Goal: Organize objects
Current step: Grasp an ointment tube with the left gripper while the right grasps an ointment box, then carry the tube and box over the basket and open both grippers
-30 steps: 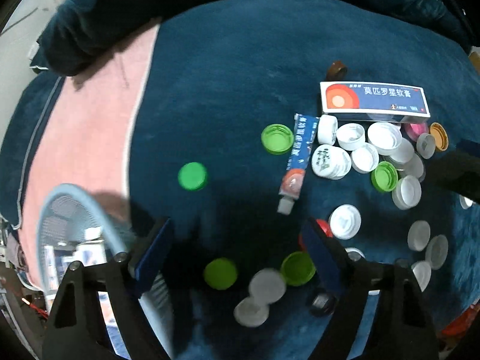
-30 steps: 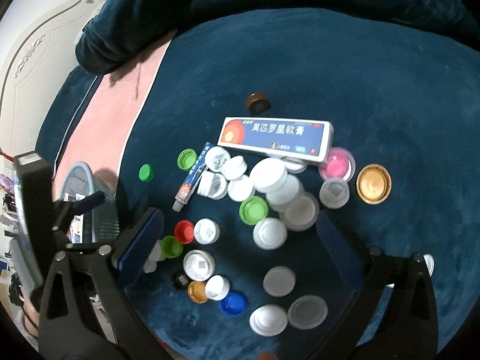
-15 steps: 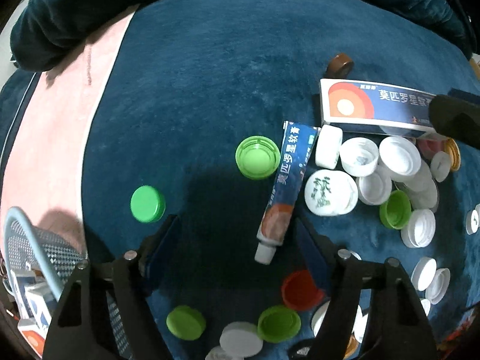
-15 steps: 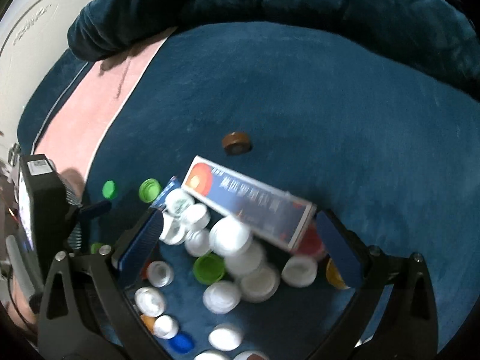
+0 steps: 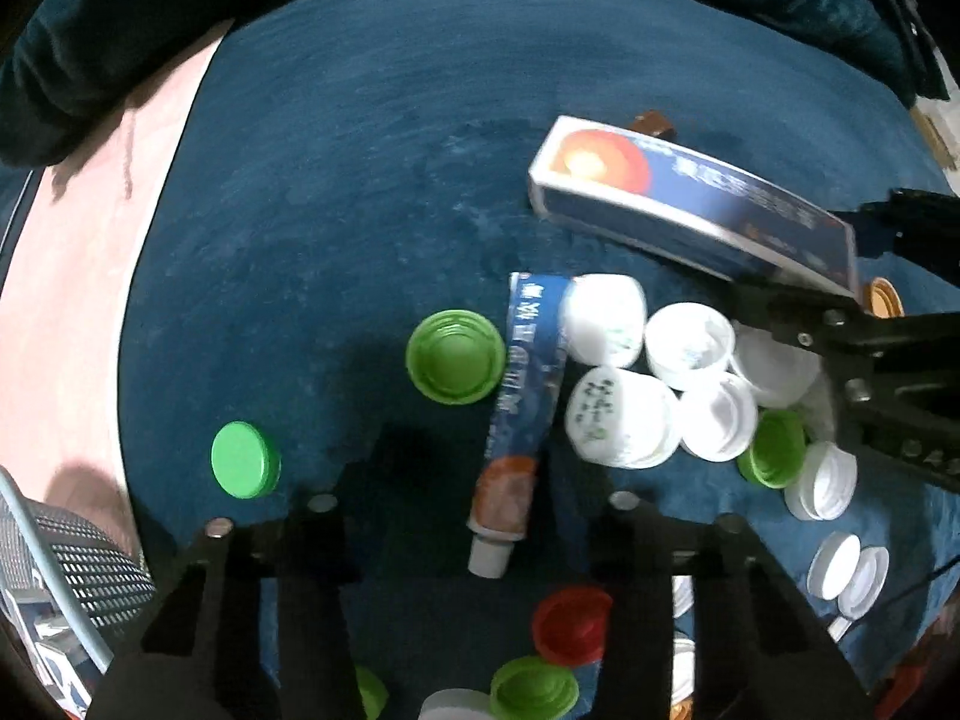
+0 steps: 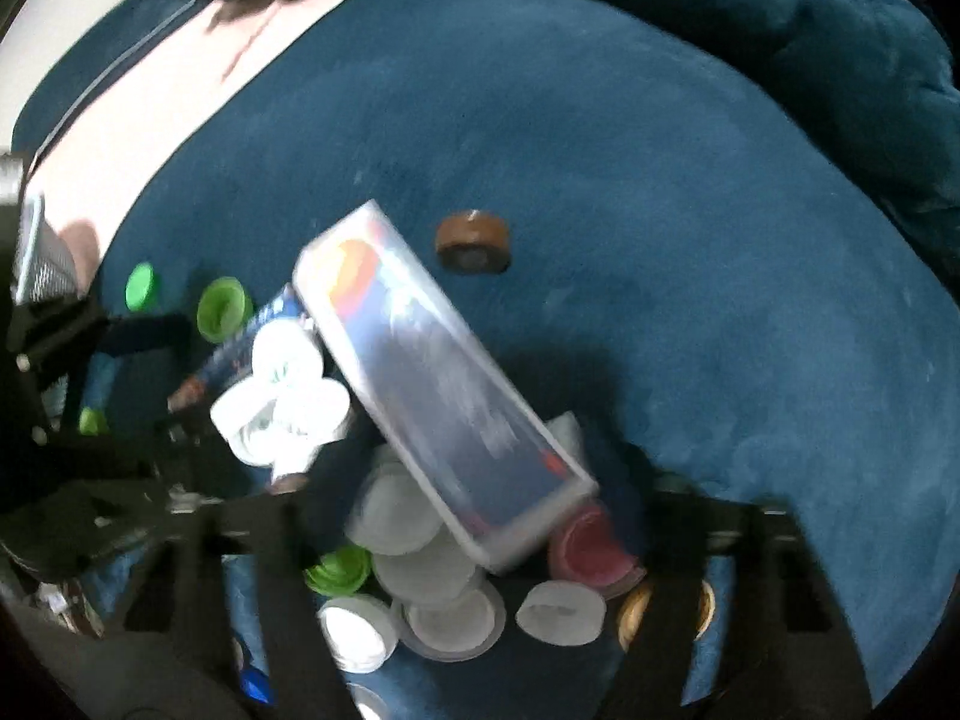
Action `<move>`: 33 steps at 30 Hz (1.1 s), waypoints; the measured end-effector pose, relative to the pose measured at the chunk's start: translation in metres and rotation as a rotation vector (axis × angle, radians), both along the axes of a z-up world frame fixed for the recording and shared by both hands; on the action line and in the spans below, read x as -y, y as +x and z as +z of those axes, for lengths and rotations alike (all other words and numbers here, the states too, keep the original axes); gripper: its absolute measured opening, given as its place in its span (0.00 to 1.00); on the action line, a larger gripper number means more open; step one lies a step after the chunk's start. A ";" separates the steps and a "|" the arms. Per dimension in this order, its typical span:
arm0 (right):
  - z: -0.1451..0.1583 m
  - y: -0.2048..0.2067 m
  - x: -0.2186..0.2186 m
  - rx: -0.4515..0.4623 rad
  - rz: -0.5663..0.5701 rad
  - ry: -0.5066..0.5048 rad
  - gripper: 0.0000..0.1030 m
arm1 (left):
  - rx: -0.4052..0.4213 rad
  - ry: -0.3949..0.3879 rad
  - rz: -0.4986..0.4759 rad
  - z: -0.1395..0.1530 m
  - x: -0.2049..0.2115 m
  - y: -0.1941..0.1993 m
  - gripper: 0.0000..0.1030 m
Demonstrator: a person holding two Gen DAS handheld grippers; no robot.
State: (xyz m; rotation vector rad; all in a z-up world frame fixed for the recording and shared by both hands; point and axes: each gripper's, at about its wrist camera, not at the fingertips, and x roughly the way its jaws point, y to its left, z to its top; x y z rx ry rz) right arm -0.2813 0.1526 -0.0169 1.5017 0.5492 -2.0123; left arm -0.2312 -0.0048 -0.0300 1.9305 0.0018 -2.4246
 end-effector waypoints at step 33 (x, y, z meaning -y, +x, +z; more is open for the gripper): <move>0.112 0.113 0.072 -0.028 0.059 -0.338 0.38 | -0.180 -0.012 0.223 0.145 0.119 0.121 0.17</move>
